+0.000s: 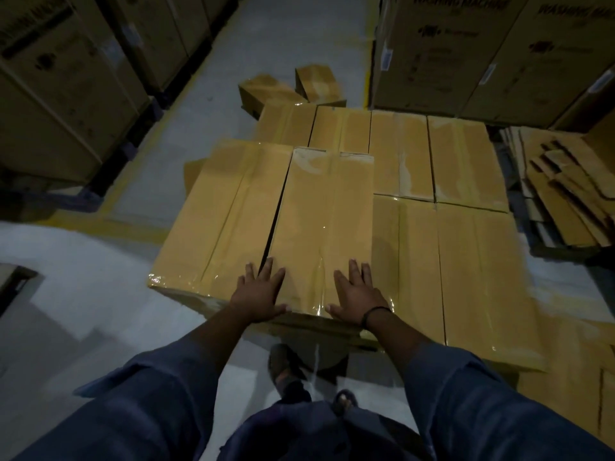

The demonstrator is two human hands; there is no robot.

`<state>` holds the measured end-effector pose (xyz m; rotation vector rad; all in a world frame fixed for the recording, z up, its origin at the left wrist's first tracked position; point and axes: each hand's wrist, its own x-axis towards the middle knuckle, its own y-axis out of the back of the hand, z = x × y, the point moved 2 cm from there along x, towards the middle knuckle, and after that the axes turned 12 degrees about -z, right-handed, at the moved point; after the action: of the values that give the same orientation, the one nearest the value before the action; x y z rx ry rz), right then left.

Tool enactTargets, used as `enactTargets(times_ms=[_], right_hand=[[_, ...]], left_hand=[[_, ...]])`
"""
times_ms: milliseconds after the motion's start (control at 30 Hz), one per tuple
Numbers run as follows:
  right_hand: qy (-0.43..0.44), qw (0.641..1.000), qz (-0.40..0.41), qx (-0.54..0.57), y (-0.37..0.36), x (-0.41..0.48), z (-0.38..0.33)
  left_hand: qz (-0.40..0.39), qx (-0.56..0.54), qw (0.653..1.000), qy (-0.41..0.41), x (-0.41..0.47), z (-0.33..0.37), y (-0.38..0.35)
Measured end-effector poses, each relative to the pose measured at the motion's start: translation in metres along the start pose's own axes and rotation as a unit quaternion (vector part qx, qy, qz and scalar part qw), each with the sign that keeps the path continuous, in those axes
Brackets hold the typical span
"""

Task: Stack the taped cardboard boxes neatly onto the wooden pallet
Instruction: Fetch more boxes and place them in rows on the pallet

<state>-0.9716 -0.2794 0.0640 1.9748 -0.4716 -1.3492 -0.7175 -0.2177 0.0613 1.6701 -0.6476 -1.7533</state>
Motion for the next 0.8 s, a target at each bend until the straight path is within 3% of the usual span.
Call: enactTargets(times_ms=[200, 367, 567, 800], right_hand=[[0.013, 0.999, 0.017, 0.035, -0.017, -0.022, 0.0], [-0.027, 0.991, 0.043, 0.128, -0.031, -0.03, 0.007], [-0.04, 0.989, 0.044, 0.137, -0.034, -0.033, 0.003], [-0.054, 0.979, 0.09, 0.177, -0.043, -0.028, -0.003]], left_hand=[[-0.018, -0.007, 1.0, 0.011, -0.018, -0.006, -0.006], [0.053, 0.005, 0.999, -0.003, -0.024, -0.016, -0.009], [0.123, 0.021, 0.992, -0.024, -0.026, -0.023, -0.006], [0.14, 0.034, 0.988, -0.05, -0.024, -0.032, -0.005]])
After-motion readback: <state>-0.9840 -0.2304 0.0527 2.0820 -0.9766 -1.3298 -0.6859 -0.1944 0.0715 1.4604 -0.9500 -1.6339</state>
